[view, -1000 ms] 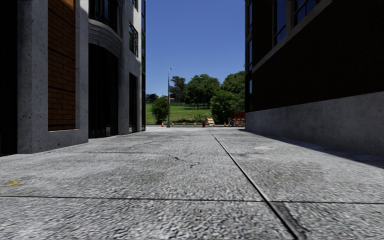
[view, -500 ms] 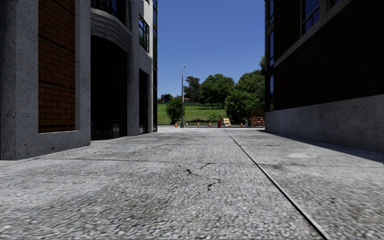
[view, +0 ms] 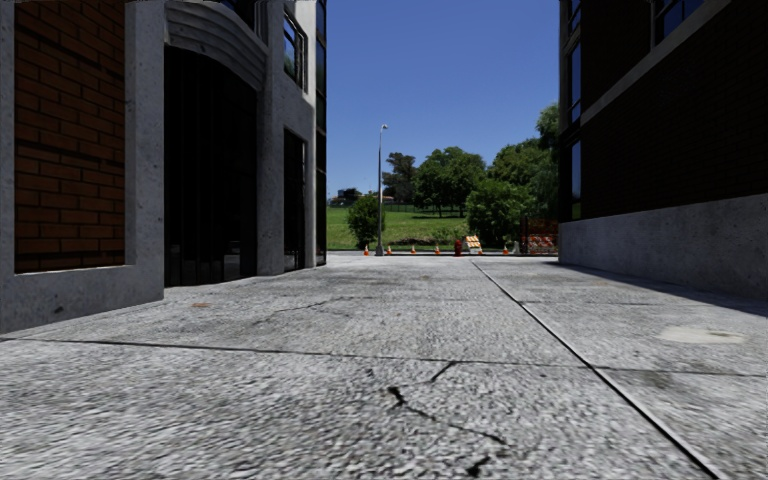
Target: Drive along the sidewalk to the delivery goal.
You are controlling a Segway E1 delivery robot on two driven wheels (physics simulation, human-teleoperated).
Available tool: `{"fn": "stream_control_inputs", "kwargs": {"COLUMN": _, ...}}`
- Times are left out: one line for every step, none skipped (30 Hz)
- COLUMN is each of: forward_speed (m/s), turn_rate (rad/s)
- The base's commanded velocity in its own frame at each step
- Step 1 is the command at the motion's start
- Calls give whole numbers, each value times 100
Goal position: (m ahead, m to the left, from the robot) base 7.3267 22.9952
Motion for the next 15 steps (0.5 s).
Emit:
{"fn": "stream_control_inputs", "kwargs": {"forward_speed": 200, "turn_rate": 0}}
{"fn": "stream_control_inputs", "kwargs": {"forward_speed": 200, "turn_rate": 0}}
{"fn": "stream_control_inputs", "kwargs": {"forward_speed": 200, "turn_rate": 0}}
{"fn": "stream_control_inputs", "kwargs": {"forward_speed": 200, "turn_rate": 0}}
{"fn": "stream_control_inputs", "kwargs": {"forward_speed": 200, "turn_rate": 0}}
{"fn": "stream_control_inputs", "kwargs": {"forward_speed": 200, "turn_rate": 0}}
{"fn": "stream_control_inputs", "kwargs": {"forward_speed": 200, "turn_rate": 0}}
{"fn": "stream_control_inputs", "kwargs": {"forward_speed": 200, "turn_rate": 0}}
{"fn": "stream_control_inputs", "kwargs": {"forward_speed": 200, "turn_rate": 0}}
{"fn": "stream_control_inputs", "kwargs": {"forward_speed": 200, "turn_rate": 0}}
{"fn": "stream_control_inputs", "kwargs": {"forward_speed": 200, "turn_rate": 0}}
{"fn": "stream_control_inputs", "kwargs": {"forward_speed": 200, "turn_rate": 0}}
{"fn": "stream_control_inputs", "kwargs": {"forward_speed": 200, "turn_rate": 0}}
{"fn": "stream_control_inputs", "kwargs": {"forward_speed": 200, "turn_rate": 0}}
{"fn": "stream_control_inputs", "kwargs": {"forward_speed": 200, "turn_rate": 0}}
